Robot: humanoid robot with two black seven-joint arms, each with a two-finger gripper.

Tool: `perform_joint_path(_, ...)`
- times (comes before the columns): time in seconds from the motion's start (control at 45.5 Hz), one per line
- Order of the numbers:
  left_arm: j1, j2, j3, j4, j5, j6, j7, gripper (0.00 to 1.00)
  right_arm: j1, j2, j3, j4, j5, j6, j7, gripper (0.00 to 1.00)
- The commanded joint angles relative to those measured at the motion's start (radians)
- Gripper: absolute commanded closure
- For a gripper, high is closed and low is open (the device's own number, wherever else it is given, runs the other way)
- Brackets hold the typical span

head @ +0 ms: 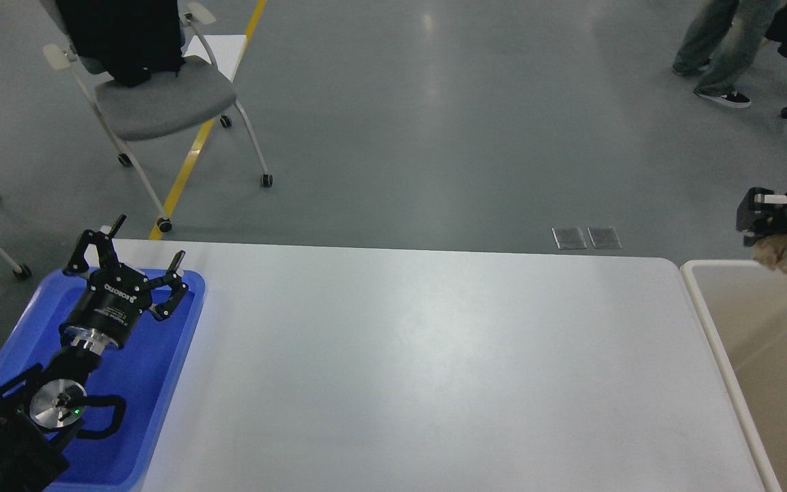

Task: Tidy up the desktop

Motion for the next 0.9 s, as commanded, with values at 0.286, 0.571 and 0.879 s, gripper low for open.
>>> perform_joint_path(0.286, 0.000, 0.000, 0.000, 0.001, 0.000, 0.000, 0.000, 0.01, -0.514, -0.159, 0.094, -0.266, 0.109, -0.365, -0.001, 1.00)
perform_joint_path(0.571, 0.000, 0.000, 0.000, 0.001, 0.000, 0.000, 0.000, 0.01, -0.746, -0.080, 0.181, -0.343, 0.336, -0.706, -0.001, 1.00)
perform_joint_path(0.879, 0.000, 0.000, 0.000, 0.001, 0.000, 0.000, 0.000, 0.01, -0.991, 0.038, 0.342, -0.537, 0.414, -0.800, -0.001, 1.00)
